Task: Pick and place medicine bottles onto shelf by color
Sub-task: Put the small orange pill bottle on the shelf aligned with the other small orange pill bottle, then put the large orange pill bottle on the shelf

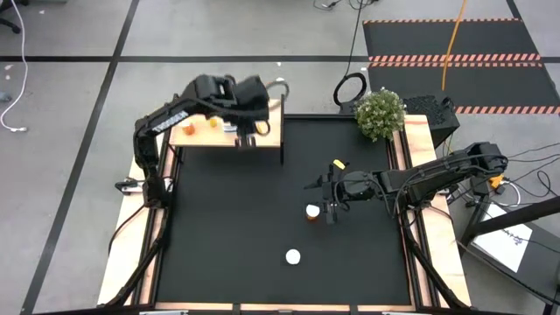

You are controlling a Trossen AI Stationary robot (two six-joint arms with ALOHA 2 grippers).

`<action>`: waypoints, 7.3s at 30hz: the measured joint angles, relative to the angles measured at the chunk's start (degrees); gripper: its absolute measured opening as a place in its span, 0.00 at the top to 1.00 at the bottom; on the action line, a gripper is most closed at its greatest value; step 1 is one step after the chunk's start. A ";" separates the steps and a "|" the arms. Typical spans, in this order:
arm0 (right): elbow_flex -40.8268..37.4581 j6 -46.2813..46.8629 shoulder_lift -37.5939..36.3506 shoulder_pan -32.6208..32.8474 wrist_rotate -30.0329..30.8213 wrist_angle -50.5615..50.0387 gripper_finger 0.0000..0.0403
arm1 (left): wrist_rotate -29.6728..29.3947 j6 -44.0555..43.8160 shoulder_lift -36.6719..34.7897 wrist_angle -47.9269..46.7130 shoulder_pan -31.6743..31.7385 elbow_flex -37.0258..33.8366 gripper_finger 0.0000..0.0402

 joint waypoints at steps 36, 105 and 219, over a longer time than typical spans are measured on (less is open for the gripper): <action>0.00 -0.15 0.00 -0.17 -0.02 -0.67 0.50 | 4.71 9.56 0.07 10.35 12.02 -19.81 0.69; 0.00 1.88 -0.02 -0.16 -0.01 -1.65 0.50 | -7.98 -10.10 -9.87 0.15 -6.18 -4.70 0.44; -1.37 25.63 13.01 3.96 1.49 -12.97 0.55 | 4.10 -24.19 3.23 92.64 -26.84 -67.99 0.25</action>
